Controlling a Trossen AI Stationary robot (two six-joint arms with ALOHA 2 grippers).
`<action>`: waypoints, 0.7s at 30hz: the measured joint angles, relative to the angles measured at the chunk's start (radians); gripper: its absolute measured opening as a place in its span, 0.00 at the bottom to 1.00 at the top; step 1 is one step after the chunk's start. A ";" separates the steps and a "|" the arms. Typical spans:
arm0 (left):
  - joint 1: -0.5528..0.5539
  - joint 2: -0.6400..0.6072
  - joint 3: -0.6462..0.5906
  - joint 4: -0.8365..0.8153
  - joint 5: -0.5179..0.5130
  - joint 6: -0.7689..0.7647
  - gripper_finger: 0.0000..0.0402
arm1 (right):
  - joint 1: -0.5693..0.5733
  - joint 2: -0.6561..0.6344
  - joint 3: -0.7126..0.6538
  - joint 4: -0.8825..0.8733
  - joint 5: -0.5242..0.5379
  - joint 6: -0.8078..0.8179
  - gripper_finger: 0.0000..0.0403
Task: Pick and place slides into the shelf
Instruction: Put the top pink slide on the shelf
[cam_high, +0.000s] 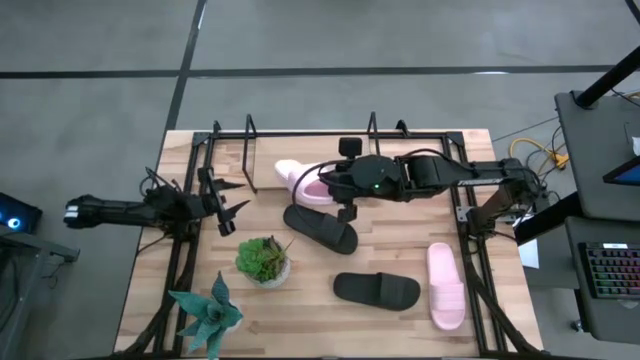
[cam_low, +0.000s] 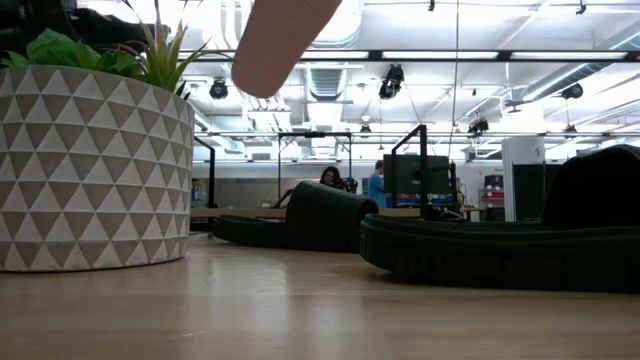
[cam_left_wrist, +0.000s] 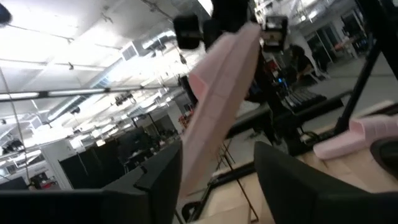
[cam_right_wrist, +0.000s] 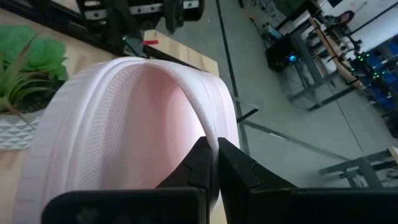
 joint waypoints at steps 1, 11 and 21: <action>0.000 0.019 0.007 -0.002 -0.004 0.000 0.50 | 0.000 0.000 0.000 0.005 0.000 0.000 0.02; -0.001 0.192 0.156 0.008 -0.033 0.099 0.65 | 0.000 0.015 0.000 0.024 -0.051 -0.004 0.02; 0.005 0.497 0.345 -0.152 -0.108 0.128 0.65 | 0.000 0.016 0.000 0.016 -0.048 -0.030 0.02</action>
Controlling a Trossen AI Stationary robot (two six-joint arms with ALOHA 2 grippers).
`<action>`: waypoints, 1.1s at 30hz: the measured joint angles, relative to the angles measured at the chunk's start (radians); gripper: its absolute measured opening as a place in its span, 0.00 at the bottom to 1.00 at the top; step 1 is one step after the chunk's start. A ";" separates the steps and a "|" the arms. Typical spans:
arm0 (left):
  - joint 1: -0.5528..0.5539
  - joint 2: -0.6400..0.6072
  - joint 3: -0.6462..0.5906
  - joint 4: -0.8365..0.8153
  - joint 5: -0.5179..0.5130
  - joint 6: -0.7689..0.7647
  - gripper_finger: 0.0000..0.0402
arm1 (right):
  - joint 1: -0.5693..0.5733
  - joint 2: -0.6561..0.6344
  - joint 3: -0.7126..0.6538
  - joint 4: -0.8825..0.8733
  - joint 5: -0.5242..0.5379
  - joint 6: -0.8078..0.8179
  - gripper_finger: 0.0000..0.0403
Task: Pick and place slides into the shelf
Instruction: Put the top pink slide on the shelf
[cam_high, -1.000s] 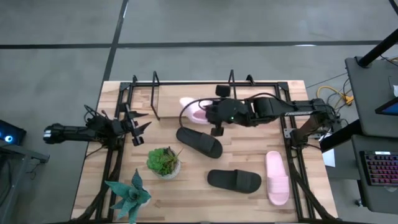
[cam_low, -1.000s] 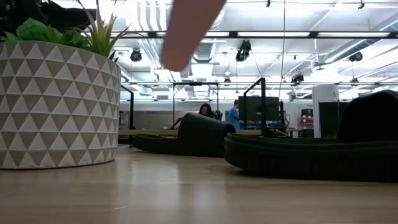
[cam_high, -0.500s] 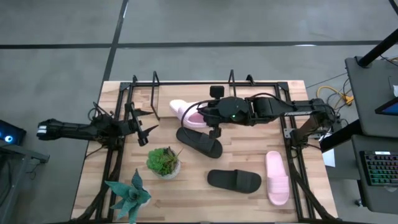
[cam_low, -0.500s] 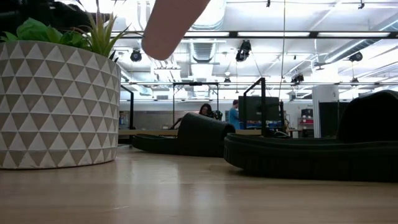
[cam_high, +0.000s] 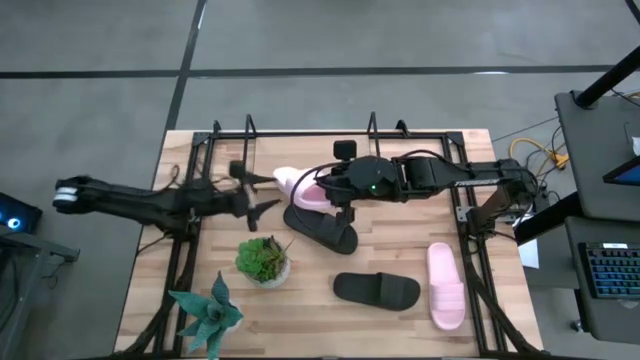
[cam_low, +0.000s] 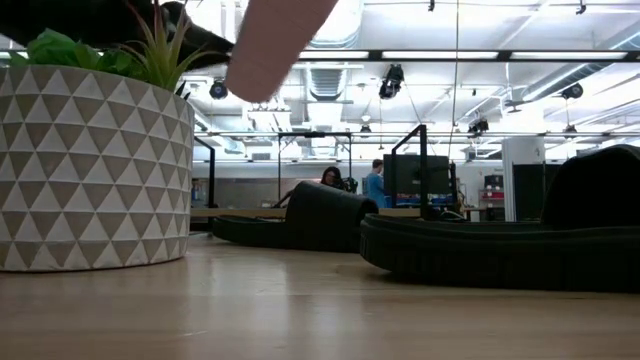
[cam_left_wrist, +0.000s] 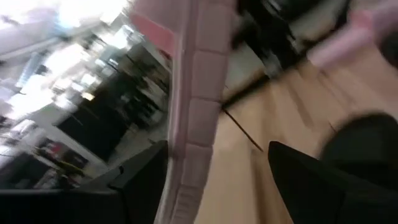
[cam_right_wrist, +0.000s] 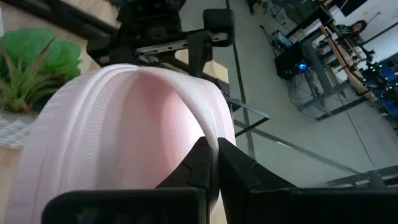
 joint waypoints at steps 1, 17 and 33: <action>0.000 0.026 0.015 0.001 -0.005 0.000 0.65 | 0.000 0.000 0.000 -0.003 0.000 0.000 0.02; 0.002 0.210 0.129 0.014 -0.083 0.057 0.62 | 0.000 0.000 0.000 -0.010 0.000 -0.004 0.02; 0.002 0.216 0.165 0.012 -0.084 0.240 0.18 | 0.001 -0.001 0.000 -0.009 -0.001 -0.011 0.02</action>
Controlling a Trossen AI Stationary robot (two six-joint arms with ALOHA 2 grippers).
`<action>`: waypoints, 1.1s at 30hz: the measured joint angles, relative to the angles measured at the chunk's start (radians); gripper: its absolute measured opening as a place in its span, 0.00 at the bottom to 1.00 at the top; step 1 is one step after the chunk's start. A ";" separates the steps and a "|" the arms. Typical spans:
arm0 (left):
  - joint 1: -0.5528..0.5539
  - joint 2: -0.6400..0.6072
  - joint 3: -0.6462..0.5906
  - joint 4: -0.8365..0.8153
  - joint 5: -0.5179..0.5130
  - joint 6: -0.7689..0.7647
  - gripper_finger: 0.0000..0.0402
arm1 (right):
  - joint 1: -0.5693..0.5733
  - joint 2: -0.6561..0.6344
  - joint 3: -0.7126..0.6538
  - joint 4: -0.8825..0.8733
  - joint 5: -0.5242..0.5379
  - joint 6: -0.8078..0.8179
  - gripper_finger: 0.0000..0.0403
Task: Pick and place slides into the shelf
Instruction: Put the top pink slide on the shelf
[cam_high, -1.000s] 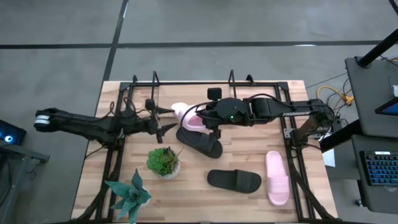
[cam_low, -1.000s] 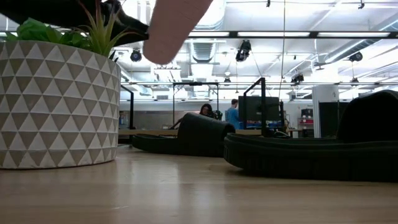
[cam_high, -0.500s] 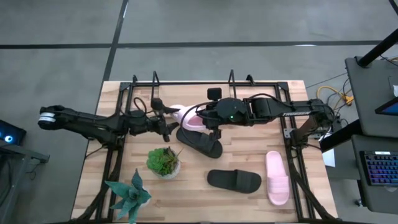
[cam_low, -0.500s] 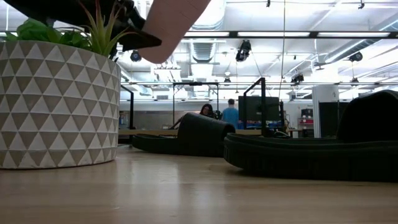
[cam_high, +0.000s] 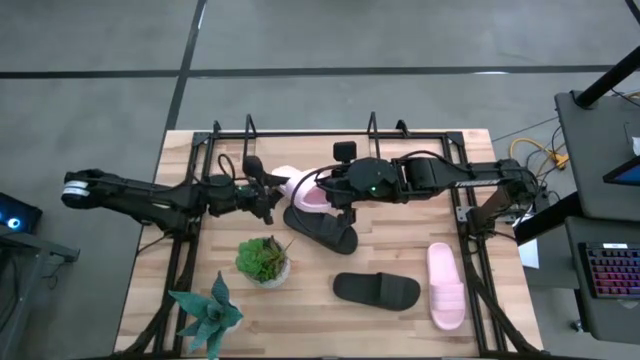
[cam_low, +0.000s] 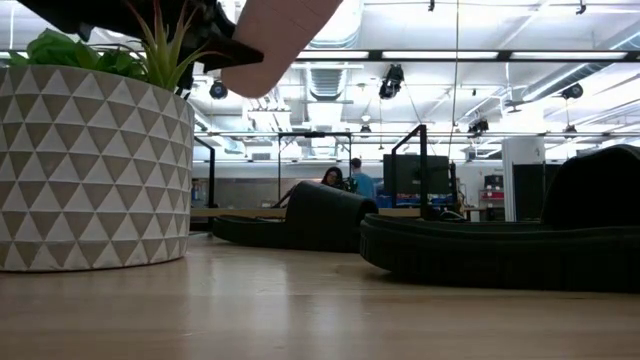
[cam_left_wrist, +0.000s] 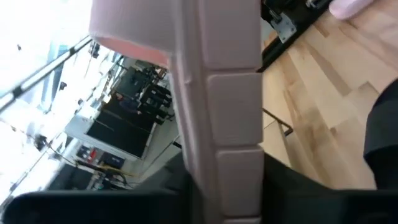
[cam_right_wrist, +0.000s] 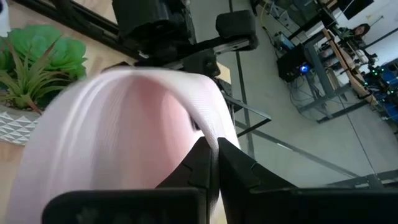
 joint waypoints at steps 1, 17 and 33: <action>0.000 0.003 0.005 -0.002 -0.001 0.016 0.13 | 0.000 0.000 0.000 0.001 0.000 0.000 0.02; 0.007 -0.054 -0.012 -0.045 -0.009 0.078 0.11 | 0.005 -0.007 0.061 -0.011 0.094 -0.133 0.27; 0.028 -0.185 -0.016 -0.150 -0.032 0.105 0.11 | 0.163 -0.010 0.274 -0.272 0.128 -0.119 0.45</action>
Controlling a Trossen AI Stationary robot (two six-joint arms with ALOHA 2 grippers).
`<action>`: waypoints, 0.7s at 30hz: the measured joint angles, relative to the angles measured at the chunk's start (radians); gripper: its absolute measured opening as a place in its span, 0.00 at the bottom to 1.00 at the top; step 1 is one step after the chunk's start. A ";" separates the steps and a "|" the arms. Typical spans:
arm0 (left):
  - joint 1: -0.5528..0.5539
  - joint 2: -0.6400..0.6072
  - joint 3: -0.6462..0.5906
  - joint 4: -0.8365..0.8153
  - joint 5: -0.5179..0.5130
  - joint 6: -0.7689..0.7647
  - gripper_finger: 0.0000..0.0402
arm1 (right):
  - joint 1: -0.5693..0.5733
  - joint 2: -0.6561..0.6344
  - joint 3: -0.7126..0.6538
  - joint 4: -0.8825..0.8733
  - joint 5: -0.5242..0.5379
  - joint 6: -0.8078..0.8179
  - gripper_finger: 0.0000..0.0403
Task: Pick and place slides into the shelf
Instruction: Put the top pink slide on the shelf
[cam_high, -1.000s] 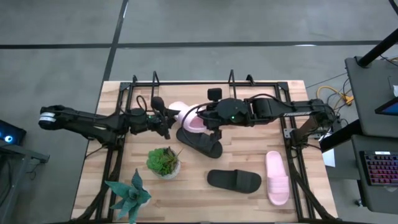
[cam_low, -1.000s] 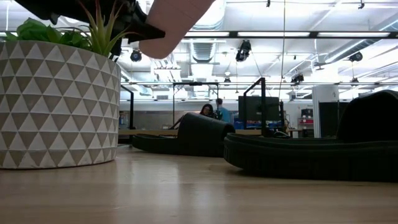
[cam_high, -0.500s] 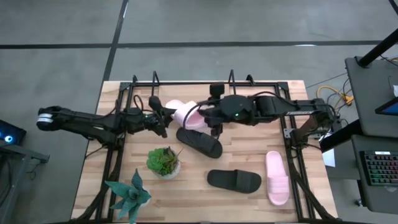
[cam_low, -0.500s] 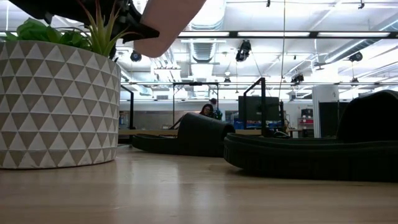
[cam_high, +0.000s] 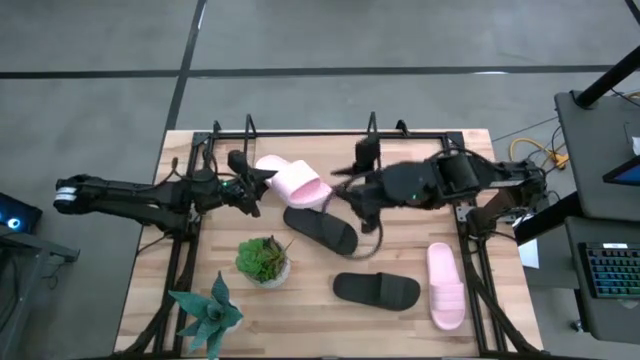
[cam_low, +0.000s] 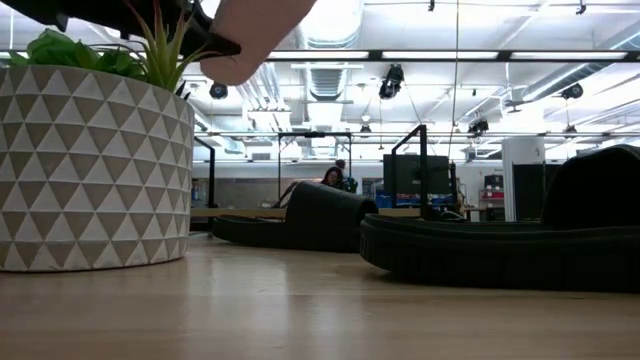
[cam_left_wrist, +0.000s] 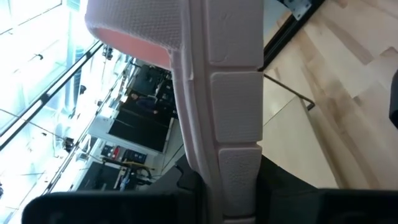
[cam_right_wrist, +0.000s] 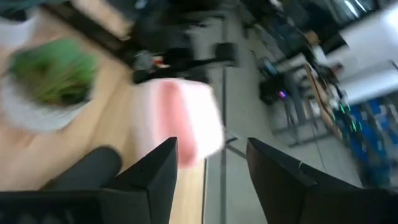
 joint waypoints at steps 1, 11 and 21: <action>0.000 -0.003 0.000 -0.003 -0.001 0.002 0.11 | 0.013 0.001 -0.013 -0.010 -0.007 -0.029 0.45; 0.001 -0.016 -0.003 -0.003 0.051 0.025 0.11 | 0.085 -0.007 -0.162 0.067 0.058 -0.136 0.40; 0.004 -0.127 -0.049 -0.022 0.274 0.101 0.11 | 0.102 -0.138 -0.391 0.308 -0.013 -0.245 0.36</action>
